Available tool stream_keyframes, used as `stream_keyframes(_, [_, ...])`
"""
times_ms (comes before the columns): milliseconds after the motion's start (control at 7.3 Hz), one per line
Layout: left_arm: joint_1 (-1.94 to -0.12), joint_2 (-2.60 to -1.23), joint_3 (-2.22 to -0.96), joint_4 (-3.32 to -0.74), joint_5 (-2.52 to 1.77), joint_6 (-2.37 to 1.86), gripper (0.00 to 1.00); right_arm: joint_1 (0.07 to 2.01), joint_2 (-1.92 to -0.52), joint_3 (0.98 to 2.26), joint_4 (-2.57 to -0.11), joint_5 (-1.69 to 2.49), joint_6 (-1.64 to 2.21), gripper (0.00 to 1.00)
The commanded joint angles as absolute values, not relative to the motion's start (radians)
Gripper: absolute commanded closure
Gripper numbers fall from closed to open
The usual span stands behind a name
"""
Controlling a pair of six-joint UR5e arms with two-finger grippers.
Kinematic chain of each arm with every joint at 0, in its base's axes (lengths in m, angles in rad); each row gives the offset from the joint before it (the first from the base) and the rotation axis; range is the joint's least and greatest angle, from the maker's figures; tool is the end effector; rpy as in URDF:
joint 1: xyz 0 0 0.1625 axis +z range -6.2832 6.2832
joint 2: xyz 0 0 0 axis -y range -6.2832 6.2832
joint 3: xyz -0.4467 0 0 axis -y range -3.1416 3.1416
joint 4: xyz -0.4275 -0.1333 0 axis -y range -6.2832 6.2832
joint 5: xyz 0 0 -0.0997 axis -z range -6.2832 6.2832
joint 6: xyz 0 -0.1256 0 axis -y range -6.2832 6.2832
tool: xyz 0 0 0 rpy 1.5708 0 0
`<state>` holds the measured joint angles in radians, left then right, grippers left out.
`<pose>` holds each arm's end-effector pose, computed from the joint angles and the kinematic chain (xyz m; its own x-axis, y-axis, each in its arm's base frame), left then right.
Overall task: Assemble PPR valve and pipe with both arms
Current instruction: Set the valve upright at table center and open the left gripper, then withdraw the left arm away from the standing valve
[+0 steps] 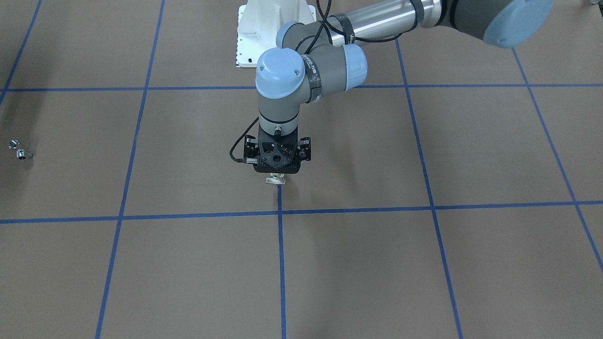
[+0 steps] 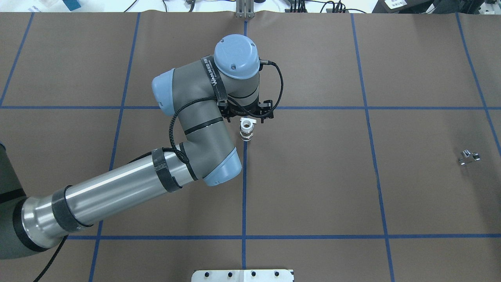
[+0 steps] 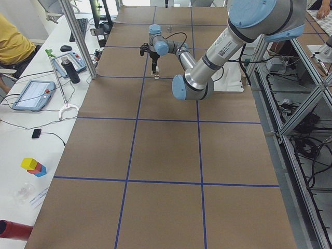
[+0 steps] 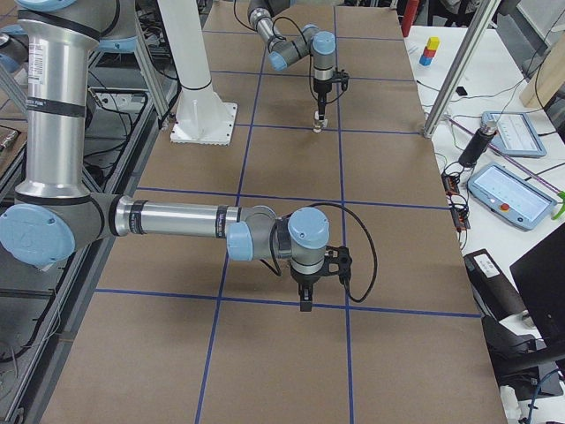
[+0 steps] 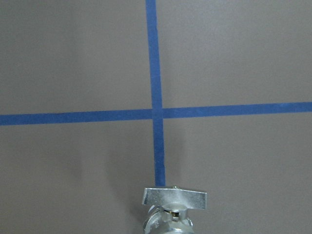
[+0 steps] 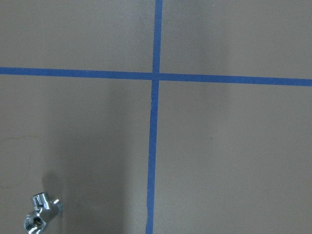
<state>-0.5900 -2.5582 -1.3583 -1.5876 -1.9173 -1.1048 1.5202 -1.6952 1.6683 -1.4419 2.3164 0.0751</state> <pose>0.6412 -0.5384 0.1215 0.6665 0.0623 -0.7429 0.0258 0.9940 0.1065 0.0237 -0.4823 0.6989 0.7320 -0.0313 0.6806 -0.0046 0.9987 0.0509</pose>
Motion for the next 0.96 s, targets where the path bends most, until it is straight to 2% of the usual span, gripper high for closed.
stream_keyframes(0, [-0.636,-2.437,-1.664,-1.366,-1.921,-0.97,0.0,1.52,-1.695,1.681,-1.434,2.316,0.074,0.0])
stream_keyframes(137, [-0.709,-2.302,-1.868,-1.264,-1.968,-0.839,0.0,1.52,-1.689,1.701,-1.377,2.318,0.078,0.0])
stream_keyframes(274, [-0.798,-2.186,-2.004,-1.208,-2.018,-0.69,0.0,1.514,-1.68,1.707,-1.355,2.315,0.077,0.0])
stream_keyframes(411, [-0.883,-2.057,-2.082,-1.209,-2.025,-0.535,0.0,1.487,-1.665,1.718,-1.355,2.313,0.077,0.0])
stream_keyframes(822, [-1.218,-1.84,-2.079,-1.213,-2.194,-0.11,0.0,1.427,-1.677,1.854,-1.355,2.345,0.084,0.0])
